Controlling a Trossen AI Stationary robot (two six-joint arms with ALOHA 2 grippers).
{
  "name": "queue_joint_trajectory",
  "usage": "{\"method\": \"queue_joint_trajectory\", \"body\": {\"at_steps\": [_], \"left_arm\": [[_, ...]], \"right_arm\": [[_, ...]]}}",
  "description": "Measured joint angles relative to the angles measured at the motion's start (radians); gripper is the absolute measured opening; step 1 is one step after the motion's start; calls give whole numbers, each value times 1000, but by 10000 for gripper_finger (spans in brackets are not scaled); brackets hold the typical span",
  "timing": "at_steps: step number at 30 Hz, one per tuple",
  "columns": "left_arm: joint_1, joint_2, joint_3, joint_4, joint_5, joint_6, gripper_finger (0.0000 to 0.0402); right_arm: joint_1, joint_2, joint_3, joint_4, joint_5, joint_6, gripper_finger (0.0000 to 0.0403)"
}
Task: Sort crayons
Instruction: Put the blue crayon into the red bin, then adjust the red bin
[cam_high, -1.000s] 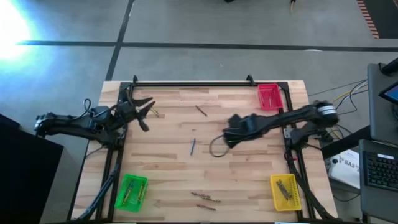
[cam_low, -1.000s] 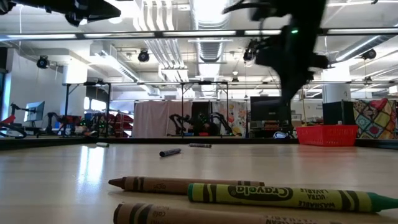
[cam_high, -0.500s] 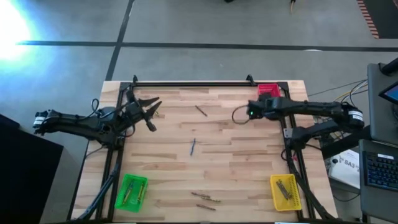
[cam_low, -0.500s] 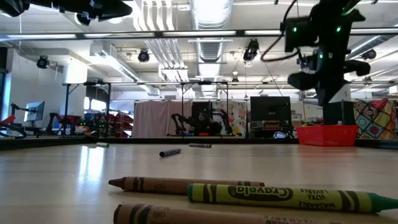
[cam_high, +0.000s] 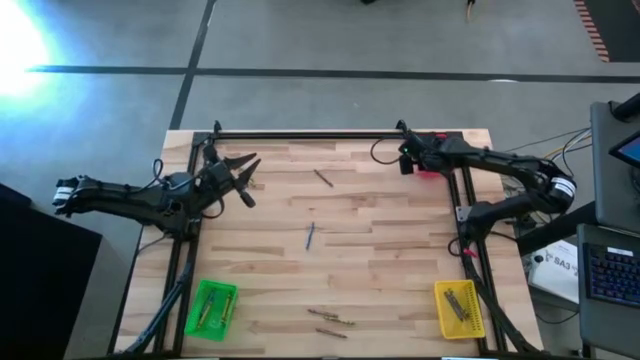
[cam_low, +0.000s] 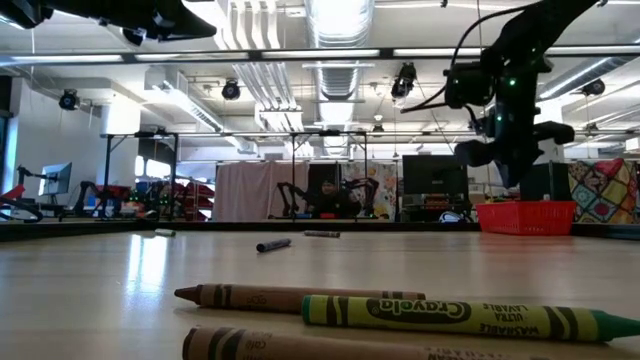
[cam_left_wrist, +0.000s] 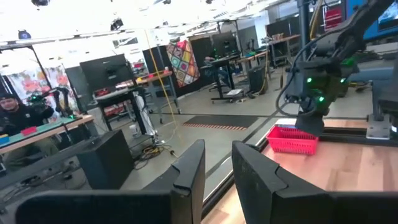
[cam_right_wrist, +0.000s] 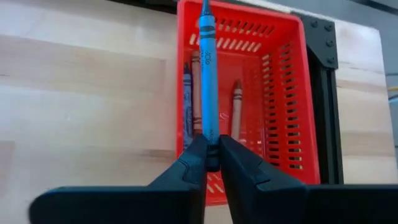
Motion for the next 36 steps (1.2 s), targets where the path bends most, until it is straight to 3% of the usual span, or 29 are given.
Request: {"method": "queue_joint_trajectory", "body": {"at_steps": [13,20,24,29,36], "left_arm": [[0,-4,0,2,-3,-28,64],[17,-5,0,17,-4,-47,64],[25,7,15,12,-4,-91,64],[25,27,17,-4,-4,-77,64],[26,27,16,-1,-4,-59,64]], "right_arm": [[-36,114,10,11,0,94,158],[29,175,15,394,-366,-36,166],[105,248,39,617,-420,-91,157],[175,336,155,560,-310,-139,147],[176,467,335,168,-258,-139,146]]}}
